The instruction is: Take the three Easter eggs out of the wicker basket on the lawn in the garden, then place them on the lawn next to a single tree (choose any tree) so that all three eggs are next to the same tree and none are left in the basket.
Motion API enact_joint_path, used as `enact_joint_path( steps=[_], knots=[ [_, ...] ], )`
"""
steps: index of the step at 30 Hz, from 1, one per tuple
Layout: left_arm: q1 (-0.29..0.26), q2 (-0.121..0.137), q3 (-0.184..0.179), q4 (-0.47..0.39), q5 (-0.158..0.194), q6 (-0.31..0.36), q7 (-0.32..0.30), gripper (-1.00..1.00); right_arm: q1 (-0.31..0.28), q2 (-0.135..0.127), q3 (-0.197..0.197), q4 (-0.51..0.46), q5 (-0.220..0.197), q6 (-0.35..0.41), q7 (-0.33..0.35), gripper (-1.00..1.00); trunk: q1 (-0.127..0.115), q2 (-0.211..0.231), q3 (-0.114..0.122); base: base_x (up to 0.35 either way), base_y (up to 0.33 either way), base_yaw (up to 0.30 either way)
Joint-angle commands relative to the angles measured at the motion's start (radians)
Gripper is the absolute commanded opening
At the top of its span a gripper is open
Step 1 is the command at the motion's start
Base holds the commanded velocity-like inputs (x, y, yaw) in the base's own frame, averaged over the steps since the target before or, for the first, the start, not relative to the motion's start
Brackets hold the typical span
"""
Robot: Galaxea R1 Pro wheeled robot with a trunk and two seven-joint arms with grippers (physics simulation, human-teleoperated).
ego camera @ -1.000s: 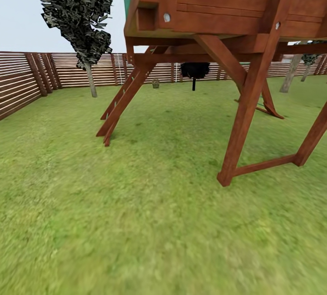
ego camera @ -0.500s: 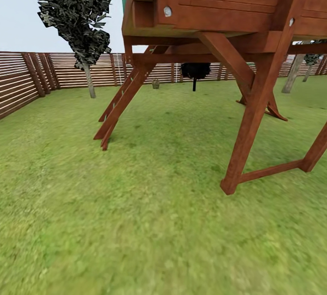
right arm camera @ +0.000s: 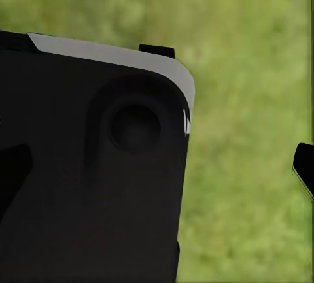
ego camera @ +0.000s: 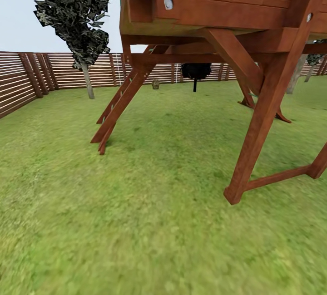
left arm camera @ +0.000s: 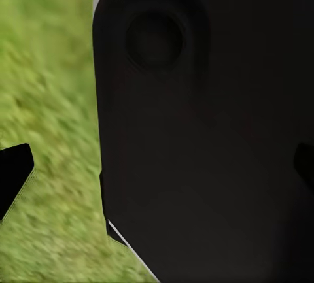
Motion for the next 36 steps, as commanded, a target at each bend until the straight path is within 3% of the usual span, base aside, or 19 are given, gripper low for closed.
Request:
enact_joint_path(
  steps=[1,36],
  knots=[
    [0.000,0.000,0.000,-0.001,0.001,-0.001,-0.001,1.00,-0.001,0.000,0.002,0.001,0.006,-0.003,0.000,1.00,0.001,0.000,-0.001,0.313,0.000,0.000],
    [0.000,0.000,0.001,0.000,0.001,-0.001,-0.001,1.00,-0.001,0.001,-0.001,0.001,0.005,-0.003,0.002,1.00,0.001,0.000,-0.001,0.313,0.000,0.000]
  ],
)
